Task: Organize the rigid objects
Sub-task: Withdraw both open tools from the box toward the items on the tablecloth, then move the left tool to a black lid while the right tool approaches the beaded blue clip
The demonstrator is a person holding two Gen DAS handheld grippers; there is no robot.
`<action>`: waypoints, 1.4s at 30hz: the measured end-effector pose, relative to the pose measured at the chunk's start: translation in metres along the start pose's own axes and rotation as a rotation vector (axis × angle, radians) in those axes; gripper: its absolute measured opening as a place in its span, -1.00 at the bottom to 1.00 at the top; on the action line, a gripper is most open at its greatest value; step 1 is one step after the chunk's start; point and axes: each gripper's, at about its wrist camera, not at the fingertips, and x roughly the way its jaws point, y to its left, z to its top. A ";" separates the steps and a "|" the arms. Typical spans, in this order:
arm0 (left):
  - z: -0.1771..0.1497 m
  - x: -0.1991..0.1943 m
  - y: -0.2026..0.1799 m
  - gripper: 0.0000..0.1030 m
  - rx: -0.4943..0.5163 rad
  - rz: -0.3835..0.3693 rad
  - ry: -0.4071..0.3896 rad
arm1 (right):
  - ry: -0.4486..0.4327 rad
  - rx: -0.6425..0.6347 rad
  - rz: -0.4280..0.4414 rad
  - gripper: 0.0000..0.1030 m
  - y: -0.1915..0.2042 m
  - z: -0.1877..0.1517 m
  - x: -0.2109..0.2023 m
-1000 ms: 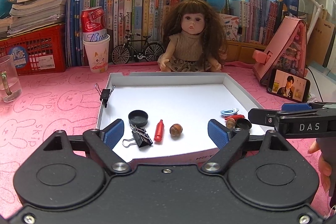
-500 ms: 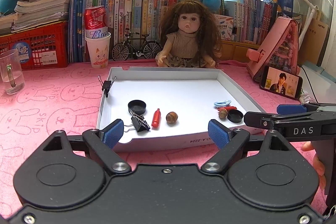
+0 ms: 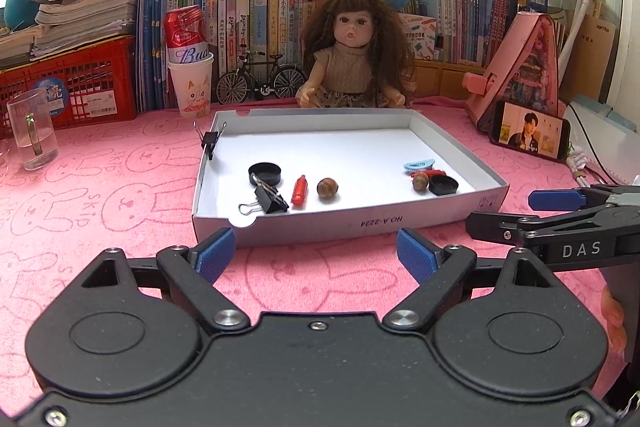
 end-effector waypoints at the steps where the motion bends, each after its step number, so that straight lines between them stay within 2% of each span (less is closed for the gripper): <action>1: -0.002 -0.001 0.000 0.69 -0.003 0.001 0.003 | -0.002 0.003 0.001 1.00 0.000 -0.003 -0.002; 10: -0.024 -0.017 0.004 0.69 -0.014 0.012 0.021 | 0.020 0.006 0.034 1.00 0.007 -0.029 -0.021; 19: -0.046 -0.035 0.005 0.69 0.030 0.014 0.033 | 0.016 -0.060 0.059 1.00 0.027 -0.052 -0.041; 24: -0.056 -0.037 0.004 0.68 0.052 0.018 0.042 | 0.025 -0.134 0.044 1.00 0.045 -0.063 -0.040; 28: -0.060 -0.036 0.004 0.68 0.055 0.018 0.049 | 0.055 -0.133 0.044 1.00 0.051 -0.068 -0.035; 39: -0.066 -0.030 0.004 0.69 0.045 0.027 0.065 | 0.025 -0.135 0.033 1.00 0.052 -0.074 -0.036; 42: -0.067 -0.029 0.005 0.76 0.040 0.033 0.065 | 0.016 -0.135 0.031 1.00 0.053 -0.075 -0.037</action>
